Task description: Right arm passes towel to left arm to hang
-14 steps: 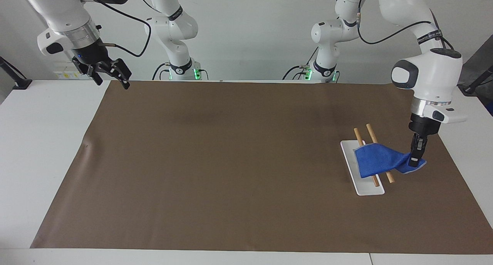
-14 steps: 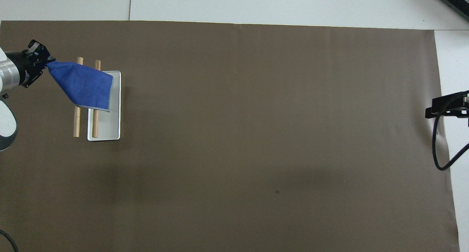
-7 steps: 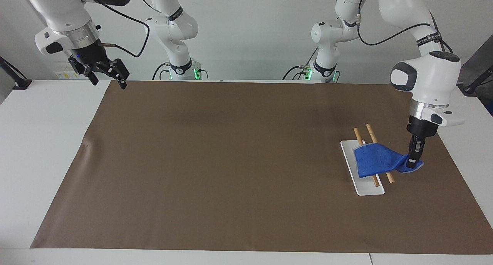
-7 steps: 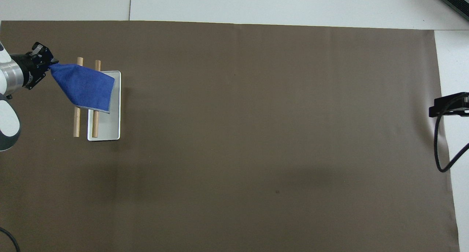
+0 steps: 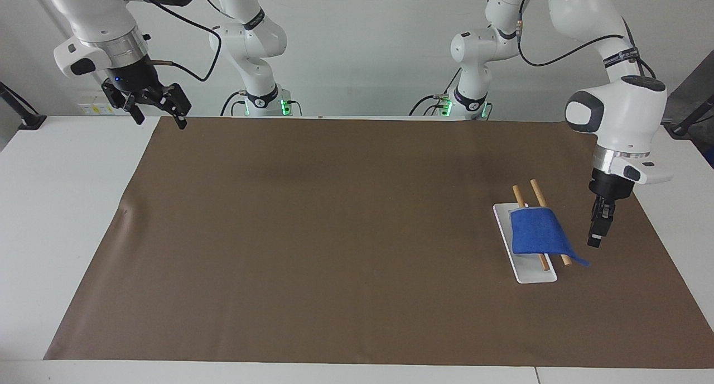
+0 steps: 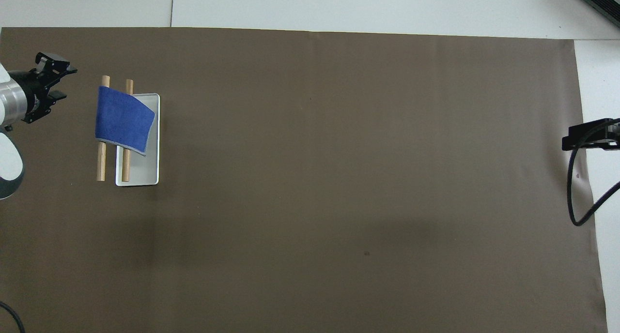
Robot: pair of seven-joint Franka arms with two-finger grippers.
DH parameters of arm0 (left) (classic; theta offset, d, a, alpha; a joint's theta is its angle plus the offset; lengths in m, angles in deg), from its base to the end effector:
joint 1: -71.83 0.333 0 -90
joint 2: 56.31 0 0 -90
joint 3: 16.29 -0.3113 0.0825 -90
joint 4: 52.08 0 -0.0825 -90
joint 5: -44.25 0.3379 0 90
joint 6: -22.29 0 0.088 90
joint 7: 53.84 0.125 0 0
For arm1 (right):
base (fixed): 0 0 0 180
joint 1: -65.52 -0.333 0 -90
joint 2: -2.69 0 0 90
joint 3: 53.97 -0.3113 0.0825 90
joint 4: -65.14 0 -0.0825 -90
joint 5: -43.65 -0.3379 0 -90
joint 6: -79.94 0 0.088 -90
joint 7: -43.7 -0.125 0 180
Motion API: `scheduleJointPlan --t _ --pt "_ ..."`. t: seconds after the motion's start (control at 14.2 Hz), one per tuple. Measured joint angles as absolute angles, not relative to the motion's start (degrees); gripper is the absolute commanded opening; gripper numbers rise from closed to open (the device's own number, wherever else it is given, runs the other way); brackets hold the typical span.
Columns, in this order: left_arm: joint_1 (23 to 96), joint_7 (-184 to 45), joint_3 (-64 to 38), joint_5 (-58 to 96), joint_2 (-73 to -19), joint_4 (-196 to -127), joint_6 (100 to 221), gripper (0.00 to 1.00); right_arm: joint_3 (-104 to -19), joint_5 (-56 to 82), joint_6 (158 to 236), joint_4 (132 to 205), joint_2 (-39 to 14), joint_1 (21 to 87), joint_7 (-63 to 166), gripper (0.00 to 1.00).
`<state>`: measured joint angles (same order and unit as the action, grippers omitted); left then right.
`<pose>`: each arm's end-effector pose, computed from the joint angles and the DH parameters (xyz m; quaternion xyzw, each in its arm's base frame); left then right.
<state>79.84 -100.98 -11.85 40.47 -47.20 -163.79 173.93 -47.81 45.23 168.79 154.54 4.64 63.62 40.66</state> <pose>0.6013 0.0409 0.4630 0.8594 0.4359 0.2361 0.1251 0.4951 -0.0414 0.6215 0.9978 -0.0641 0.0120 0.0121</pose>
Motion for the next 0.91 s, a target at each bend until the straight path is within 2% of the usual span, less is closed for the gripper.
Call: scheduleJointPlan --t 0.21,0.35,0.63,0.91 --pt "79.83 -100.85 -11.81 40.51 -47.20 -163.73 173.32 0.65 -47.84 45.12 168.79 154.64 4.65 63.62 40.66 1.00" --pt "79.73 -98.67 -11.63 40.84 -47.19 -162.42 168.73 0.62 -47.84 45.11 168.79 154.89 4.65 63.62 40.66 1.00" --pt "79.74 -80.09 -11.62 41.48 -47.14 -151.94 145.54 0.58 -47.73 45.11 168.79 154.96 4.85 63.73 40.65 1.00" --pt "79.79 -66.02 -11.70 44.40 -46.93 -143.31 128.56 0.56 -47.71 45.11 168.79 155.03 5.03 63.73 40.65 1.00"
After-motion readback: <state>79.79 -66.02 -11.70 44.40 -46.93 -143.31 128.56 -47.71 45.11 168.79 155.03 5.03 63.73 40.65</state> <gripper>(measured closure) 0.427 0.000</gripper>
